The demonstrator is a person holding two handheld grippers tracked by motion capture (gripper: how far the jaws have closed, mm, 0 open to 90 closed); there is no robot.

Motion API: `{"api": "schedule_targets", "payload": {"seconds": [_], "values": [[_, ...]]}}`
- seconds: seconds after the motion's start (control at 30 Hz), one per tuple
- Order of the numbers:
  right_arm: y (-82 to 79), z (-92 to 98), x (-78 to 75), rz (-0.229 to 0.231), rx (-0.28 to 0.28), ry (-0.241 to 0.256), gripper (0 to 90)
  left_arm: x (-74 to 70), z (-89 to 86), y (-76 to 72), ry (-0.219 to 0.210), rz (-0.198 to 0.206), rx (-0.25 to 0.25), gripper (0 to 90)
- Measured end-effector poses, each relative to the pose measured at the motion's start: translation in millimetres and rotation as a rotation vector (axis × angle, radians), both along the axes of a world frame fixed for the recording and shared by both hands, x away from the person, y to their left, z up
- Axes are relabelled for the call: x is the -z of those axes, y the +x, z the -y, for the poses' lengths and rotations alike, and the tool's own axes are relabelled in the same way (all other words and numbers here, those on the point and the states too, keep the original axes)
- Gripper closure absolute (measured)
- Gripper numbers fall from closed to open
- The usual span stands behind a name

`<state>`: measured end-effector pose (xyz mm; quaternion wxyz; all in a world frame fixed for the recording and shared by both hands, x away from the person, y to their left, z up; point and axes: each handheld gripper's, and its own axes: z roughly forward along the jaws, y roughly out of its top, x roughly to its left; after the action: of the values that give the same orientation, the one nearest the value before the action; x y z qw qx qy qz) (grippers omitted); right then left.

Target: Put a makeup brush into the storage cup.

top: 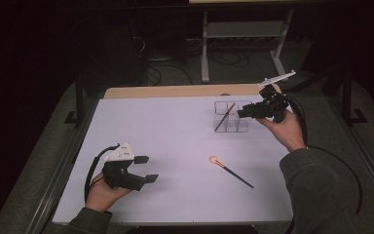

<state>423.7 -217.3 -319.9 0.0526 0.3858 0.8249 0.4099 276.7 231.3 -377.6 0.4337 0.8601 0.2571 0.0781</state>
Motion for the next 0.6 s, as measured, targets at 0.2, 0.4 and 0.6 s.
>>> {"api": "schedule_targets", "payload": {"seconds": [0.2, 0.4, 0.6], "values": [[-6.5, 0.5, 2.0, -0.007, 0.000, 0.001, 56.3, -0.8, -0.7, 0.4, -0.002, 0.008, -0.002, 26.8], [-9.9, 1.6, 7.4, -0.009, -0.005, 0.000, 53.6, 0.2, -0.8, 0.9, 0.000, 0.002, -0.002, 26.7], [-17.8, 0.3, 14.0, -0.005, -0.017, 0.006, 49.9, 1.0, -0.2, 1.6, -0.007, 0.001, 0.006, 26.5]]}}
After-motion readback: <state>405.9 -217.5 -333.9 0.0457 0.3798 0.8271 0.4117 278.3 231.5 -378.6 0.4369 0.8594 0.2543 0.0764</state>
